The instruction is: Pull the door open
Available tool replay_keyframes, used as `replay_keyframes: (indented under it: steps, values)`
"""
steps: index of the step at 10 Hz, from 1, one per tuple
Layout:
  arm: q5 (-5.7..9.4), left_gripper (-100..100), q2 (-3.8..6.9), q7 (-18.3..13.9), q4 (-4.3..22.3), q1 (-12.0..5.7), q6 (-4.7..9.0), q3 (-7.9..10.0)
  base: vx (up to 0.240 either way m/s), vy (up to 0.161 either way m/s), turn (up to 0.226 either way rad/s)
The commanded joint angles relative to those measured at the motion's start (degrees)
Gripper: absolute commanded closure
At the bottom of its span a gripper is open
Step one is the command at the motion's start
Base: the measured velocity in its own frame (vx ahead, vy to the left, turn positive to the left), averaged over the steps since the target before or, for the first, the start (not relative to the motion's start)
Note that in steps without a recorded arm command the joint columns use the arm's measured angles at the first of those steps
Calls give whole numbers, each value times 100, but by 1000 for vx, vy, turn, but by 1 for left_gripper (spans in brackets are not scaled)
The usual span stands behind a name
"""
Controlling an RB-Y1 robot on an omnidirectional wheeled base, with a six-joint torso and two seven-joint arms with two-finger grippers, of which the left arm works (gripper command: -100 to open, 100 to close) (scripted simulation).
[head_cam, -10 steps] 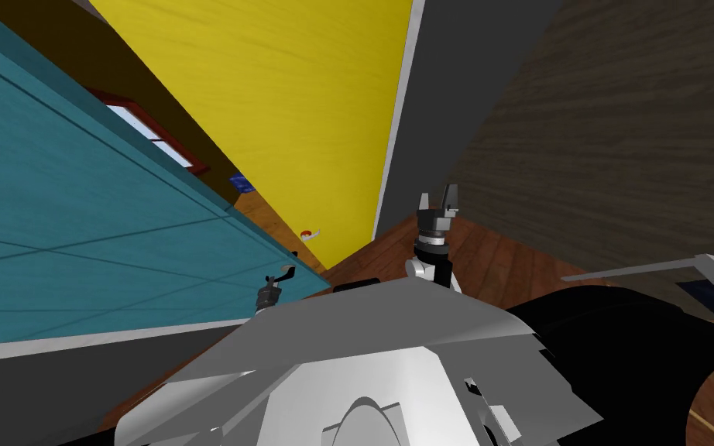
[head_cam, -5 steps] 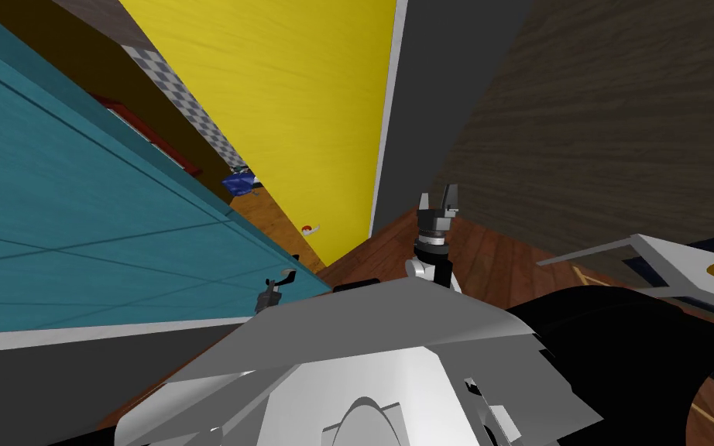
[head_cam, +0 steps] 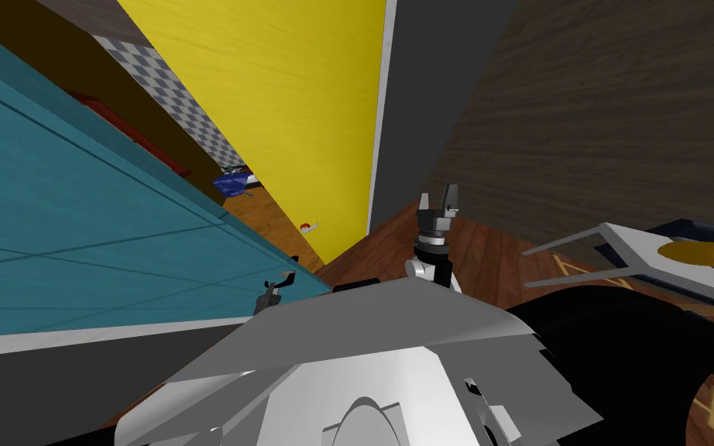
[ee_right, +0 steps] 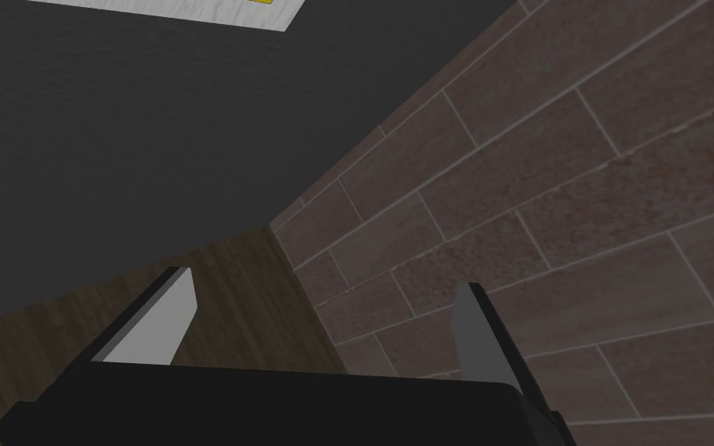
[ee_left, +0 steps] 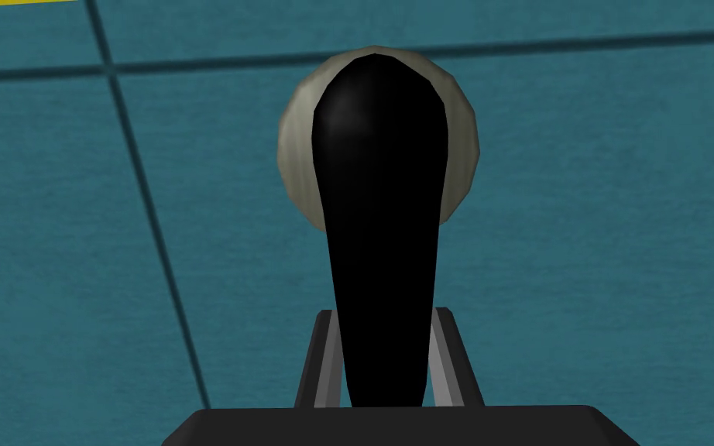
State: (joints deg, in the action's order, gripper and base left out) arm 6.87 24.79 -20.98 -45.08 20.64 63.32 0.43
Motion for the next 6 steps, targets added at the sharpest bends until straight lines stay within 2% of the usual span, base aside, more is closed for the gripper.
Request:
replay_keyframes:
  steps: [1,2,3,6]
  values:
    - [0,100,0,0,0,0,0,0,-48,18,-7]
    - [-21,100,24,-37,76,21,106,-41,-132,10,-171]
    - [-29,100,32,-51,106,23,152,-58,-212,26,-211]
    - [-65,100,66,-108,227,34,339,-129,-240,42,-153]
